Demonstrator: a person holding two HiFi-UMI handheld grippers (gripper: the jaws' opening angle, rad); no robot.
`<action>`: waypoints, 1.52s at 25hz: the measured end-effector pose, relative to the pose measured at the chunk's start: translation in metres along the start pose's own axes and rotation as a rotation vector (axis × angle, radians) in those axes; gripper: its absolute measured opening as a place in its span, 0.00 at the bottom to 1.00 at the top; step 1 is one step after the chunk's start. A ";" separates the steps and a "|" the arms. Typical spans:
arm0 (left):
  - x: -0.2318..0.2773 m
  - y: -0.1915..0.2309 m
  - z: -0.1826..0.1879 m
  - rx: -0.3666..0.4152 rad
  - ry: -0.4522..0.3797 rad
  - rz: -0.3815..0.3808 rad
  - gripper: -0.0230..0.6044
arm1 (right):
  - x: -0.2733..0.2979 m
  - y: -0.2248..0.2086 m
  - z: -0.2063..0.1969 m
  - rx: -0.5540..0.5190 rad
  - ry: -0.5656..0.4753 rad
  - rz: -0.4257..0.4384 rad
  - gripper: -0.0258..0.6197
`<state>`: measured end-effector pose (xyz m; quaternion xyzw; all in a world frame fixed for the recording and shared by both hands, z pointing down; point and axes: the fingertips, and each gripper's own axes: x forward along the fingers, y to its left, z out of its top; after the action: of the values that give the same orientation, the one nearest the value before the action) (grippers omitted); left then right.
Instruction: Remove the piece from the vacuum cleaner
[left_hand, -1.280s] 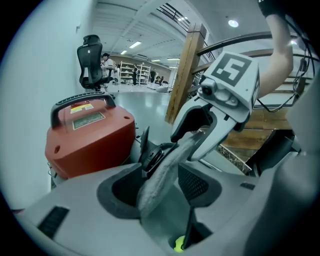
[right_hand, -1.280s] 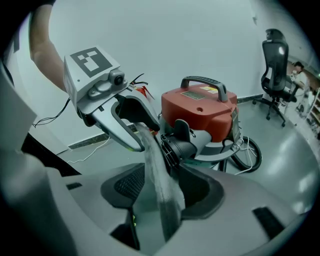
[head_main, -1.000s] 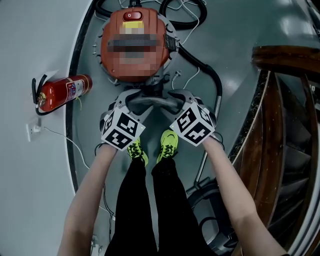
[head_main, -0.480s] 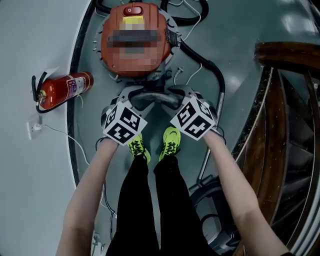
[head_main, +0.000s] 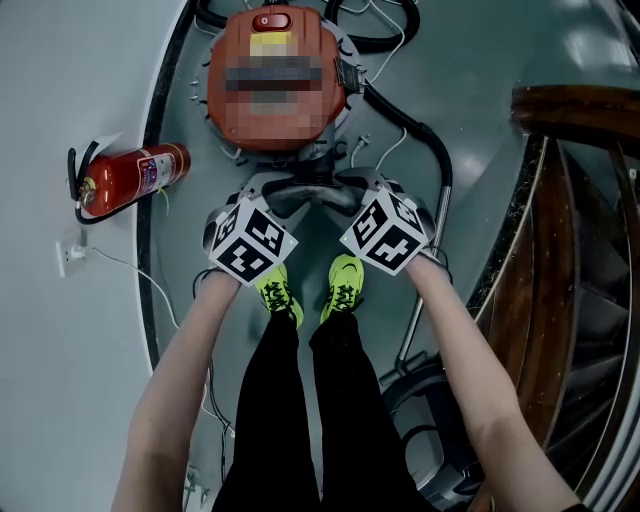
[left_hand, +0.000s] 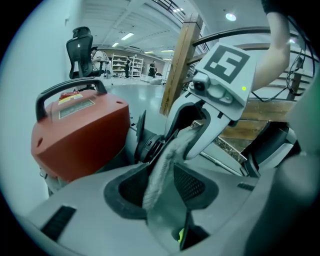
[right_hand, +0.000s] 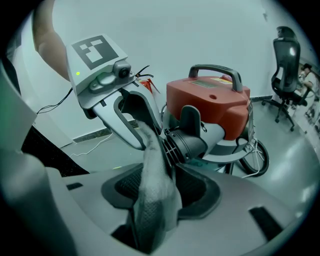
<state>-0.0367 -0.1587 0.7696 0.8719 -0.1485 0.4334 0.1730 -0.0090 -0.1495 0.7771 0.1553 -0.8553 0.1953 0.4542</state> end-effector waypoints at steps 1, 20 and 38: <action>0.000 0.000 0.000 0.004 0.000 0.002 0.31 | 0.000 0.000 0.000 0.001 0.001 0.002 0.35; 0.002 0.005 -0.005 0.014 0.040 0.025 0.16 | 0.002 0.001 -0.005 0.036 -0.002 0.019 0.30; 0.001 -0.002 -0.011 -0.004 0.049 0.054 0.15 | 0.001 0.004 -0.009 0.025 0.014 -0.046 0.20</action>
<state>-0.0430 -0.1523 0.7758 0.8564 -0.1686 0.4588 0.1664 -0.0054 -0.1423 0.7820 0.1791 -0.8459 0.1965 0.4624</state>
